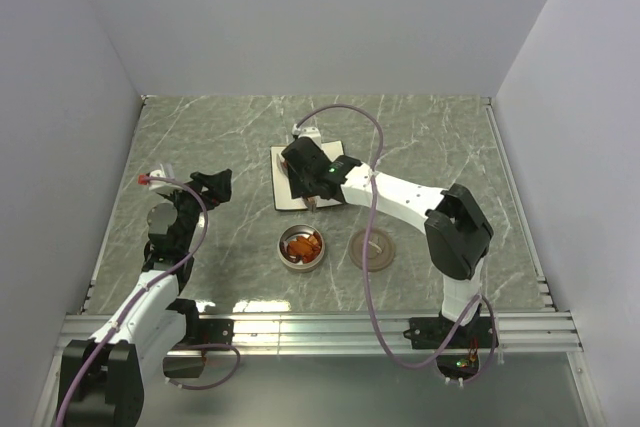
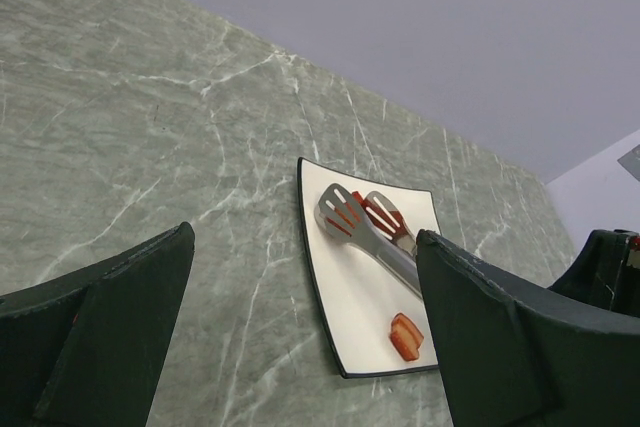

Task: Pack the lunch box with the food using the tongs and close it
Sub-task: Pick up the food using the clamp

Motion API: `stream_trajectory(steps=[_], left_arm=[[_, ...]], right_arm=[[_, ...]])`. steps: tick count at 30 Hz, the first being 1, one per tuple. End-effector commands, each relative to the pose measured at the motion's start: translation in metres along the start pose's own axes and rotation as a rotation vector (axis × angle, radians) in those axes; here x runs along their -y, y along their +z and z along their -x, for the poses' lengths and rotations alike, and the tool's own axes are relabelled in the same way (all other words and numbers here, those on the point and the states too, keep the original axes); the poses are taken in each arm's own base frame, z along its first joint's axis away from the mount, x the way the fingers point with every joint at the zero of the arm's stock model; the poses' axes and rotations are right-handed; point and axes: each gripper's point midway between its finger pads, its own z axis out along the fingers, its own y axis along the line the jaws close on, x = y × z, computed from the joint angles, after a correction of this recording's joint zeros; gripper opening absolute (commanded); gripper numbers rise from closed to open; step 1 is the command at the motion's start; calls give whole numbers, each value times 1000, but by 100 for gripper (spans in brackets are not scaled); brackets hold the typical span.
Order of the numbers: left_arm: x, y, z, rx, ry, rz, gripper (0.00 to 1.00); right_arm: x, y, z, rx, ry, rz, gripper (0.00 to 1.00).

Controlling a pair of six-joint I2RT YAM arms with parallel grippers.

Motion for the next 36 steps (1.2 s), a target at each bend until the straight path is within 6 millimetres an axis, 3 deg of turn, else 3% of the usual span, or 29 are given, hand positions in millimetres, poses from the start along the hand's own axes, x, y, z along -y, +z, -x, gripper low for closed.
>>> stream_trajectory(steps=[1,6,17,25,28,36], left_arm=[[9,-1,10,38,-3,-38,99],[9,-1,11,40,-5,-38,99],[9,-1,11,40,-3,-40,99],[10,-2,12,46,-1,-42,99],[9,-1,11,42,-3,-41,100],[9,-1,12,45,-1,-39,99]], right_arm=[[-7,2,17,29,22,27,53],[-5,10,7,-14,11,18,51],[14,-5,-5,-30,16,-37,48],[15,-5,-16,-64,-3,-28,36],[17,-10,-11,-42,3,-31,28],[23,-49,8,63,13,-21,26]])
